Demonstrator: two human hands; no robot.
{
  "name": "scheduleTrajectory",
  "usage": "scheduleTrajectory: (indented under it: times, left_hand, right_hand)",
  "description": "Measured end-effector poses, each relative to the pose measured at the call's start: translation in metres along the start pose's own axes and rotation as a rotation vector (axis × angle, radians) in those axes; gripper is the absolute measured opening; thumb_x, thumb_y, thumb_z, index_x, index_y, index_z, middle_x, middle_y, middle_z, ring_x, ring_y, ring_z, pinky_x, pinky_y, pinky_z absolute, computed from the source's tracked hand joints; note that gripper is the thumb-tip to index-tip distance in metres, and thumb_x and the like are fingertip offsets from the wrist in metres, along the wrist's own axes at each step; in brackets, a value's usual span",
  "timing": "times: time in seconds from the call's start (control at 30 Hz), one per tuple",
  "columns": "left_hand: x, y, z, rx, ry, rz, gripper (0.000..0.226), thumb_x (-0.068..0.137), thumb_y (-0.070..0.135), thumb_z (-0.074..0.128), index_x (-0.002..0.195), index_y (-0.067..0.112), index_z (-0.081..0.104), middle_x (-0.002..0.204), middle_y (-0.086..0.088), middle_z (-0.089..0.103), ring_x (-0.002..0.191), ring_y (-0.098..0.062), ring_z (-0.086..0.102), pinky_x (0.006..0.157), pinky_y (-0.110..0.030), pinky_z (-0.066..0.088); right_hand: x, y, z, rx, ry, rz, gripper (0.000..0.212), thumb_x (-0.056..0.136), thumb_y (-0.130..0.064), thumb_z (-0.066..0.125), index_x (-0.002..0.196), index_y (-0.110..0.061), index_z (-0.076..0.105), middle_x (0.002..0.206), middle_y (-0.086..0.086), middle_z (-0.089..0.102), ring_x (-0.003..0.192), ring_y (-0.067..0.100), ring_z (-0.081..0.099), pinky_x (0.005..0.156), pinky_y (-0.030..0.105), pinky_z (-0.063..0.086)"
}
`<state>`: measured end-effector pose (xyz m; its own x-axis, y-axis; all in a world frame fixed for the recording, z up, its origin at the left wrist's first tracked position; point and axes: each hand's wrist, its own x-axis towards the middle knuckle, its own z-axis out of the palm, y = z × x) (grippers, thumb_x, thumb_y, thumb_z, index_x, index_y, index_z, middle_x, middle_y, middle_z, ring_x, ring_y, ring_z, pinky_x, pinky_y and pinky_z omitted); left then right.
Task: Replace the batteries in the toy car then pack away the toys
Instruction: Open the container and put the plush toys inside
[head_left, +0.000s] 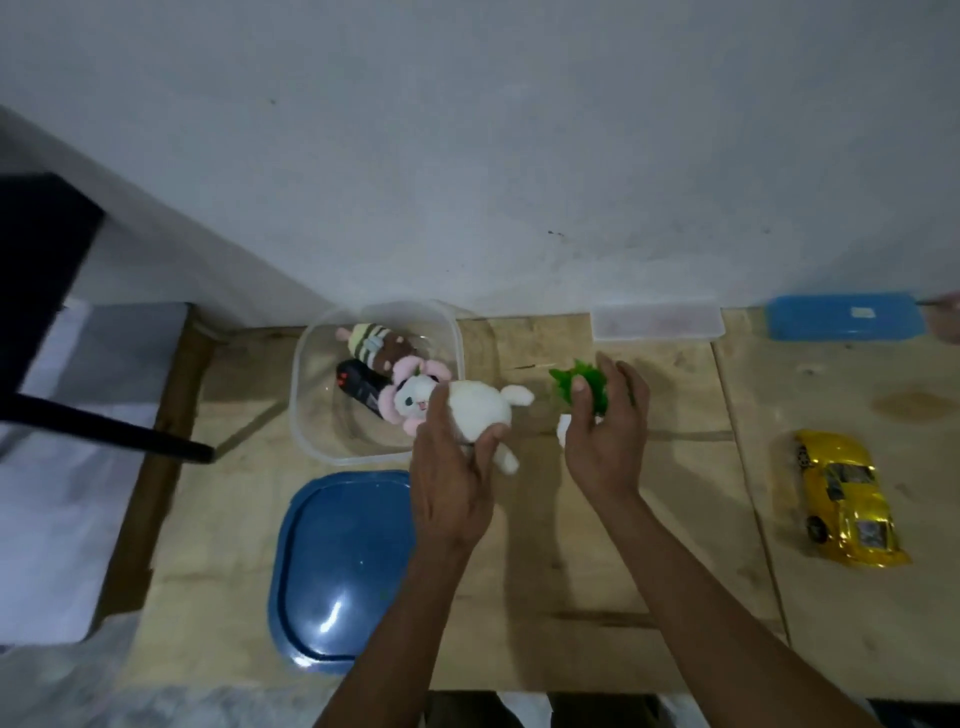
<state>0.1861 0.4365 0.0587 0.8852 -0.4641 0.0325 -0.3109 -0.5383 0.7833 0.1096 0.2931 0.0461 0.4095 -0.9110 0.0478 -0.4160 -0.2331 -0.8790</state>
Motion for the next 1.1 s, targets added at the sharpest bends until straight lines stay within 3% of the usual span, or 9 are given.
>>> scheduleTrajectory:
  times: [0.1, 0.2, 0.27, 0.6, 0.73, 0.83, 0.93, 1.0, 1.1]
  left_hand:
    - [0.032, -0.011, -0.052, 0.017, 0.138, -0.048, 0.068, 0.097, 0.049, 0.056, 0.152, 0.022, 0.028, 0.144, -0.009, 0.05, 0.119, -0.019, 0.052, 0.086, -0.036, 0.049]
    - [0.064, -0.035, -0.086, 0.098, 0.094, -0.162, 0.067, 0.096, 0.051, 0.054, 0.151, 0.021, 0.03, 0.132, -0.017, 0.056, 0.113, -0.035, 0.059, 0.083, -0.043, 0.051]
    - [0.081, -0.05, -0.094, 0.153, 0.031, -0.197, 0.066, 0.096, 0.052, 0.053, 0.149, 0.021, 0.03, 0.126, -0.022, 0.059, 0.109, -0.04, 0.059, 0.082, -0.044, 0.05]
    - [0.112, -0.094, -0.076, 0.27, -0.131, -0.338, 0.065, 0.098, 0.045, 0.054, 0.148, 0.013, 0.029, 0.134, -0.026, 0.042, 0.12, -0.045, 0.043, 0.101, -0.05, 0.035]
    - [0.105, -0.099, -0.071, 0.293, -0.039, -0.188, 0.058, 0.101, 0.036, 0.051, 0.148, 0.004, 0.036, 0.148, -0.023, 0.035, 0.132, -0.04, 0.034, 0.109, -0.05, 0.032]
    - [0.108, -0.098, -0.072, 0.328, -0.049, -0.079, 0.064, 0.102, 0.047, 0.023, 0.148, 0.005, 0.038, 0.148, -0.021, 0.042, 0.134, -0.038, 0.038, 0.112, -0.049, 0.032]
    - [0.114, -0.109, -0.066, 0.442, -0.156, 0.011, 0.079, 0.098, 0.054, -0.007, 0.158, 0.011, 0.023, 0.161, -0.017, 0.028, 0.148, -0.036, 0.026, 0.12, -0.05, 0.023]
    - [0.118, -0.12, -0.062, 0.506, -0.205, 0.024, 0.07, 0.099, 0.045, -0.002, 0.16, 0.014, 0.015, 0.165, -0.015, 0.019, 0.152, -0.035, 0.017, 0.121, -0.05, 0.02]
    - [0.117, -0.12, -0.066, 0.484, -0.189, -0.052, 0.068, 0.098, 0.039, 0.009, 0.157, 0.01, 0.022, 0.16, -0.02, 0.028, 0.148, -0.037, 0.024, 0.119, -0.051, 0.027]
  right_hand:
    - [0.006, -0.05, 0.036, 0.043, -0.058, -0.083, 0.04, 0.101, -0.023, 0.055, 0.139, -0.01, 0.054, 0.147, 0.014, 0.04, 0.135, 0.025, 0.043, 0.099, -0.004, 0.025]
    - [0.006, -0.083, 0.078, 0.019, -0.136, -0.223, 0.041, 0.1, -0.031, 0.052, 0.138, -0.015, 0.055, 0.147, 0.013, 0.041, 0.135, 0.027, 0.043, 0.108, 0.031, 0.043]
    - [0.007, -0.094, 0.104, -0.037, -0.166, -0.277, 0.041, 0.1, -0.035, 0.05, 0.137, -0.016, 0.057, 0.147, 0.013, 0.041, 0.134, 0.03, 0.044, 0.106, 0.042, 0.046]
    - [0.031, -0.086, 0.179, -0.461, -0.309, -0.461, 0.038, 0.101, -0.034, 0.046, 0.133, -0.017, 0.06, 0.149, 0.012, 0.044, 0.118, 0.04, 0.052, 0.093, 0.047, 0.051]
    - [0.033, -0.073, 0.188, -0.607, -0.359, -0.587, 0.036, 0.097, -0.025, 0.046, 0.128, -0.014, 0.061, 0.15, 0.012, 0.047, 0.131, 0.036, 0.044, 0.098, 0.049, 0.049]
    - [0.031, -0.069, 0.193, -0.596, -0.393, -0.596, 0.042, 0.099, -0.021, 0.034, 0.132, -0.008, 0.057, 0.151, 0.016, 0.046, 0.14, 0.035, 0.041, 0.108, 0.05, 0.043]
    - [0.027, -0.075, 0.197, -0.617, -0.452, -0.529, 0.069, 0.105, -0.044, 0.005, 0.147, -0.006, 0.042, 0.16, 0.012, 0.033, 0.15, 0.028, 0.028, 0.119, 0.047, 0.029]
    - [0.027, -0.076, 0.199, -0.673, -0.56, -0.449, 0.077, 0.099, -0.054, -0.006, 0.157, -0.01, 0.02, 0.167, 0.006, 0.012, 0.155, 0.02, 0.007, 0.123, 0.042, 0.01]
    - [0.025, -0.075, 0.201, -0.703, -0.723, -0.326, 0.07, 0.101, -0.056, 0.005, 0.159, -0.017, -0.002, 0.168, 0.0, -0.006, 0.154, 0.015, -0.011, 0.123, 0.042, -0.006]
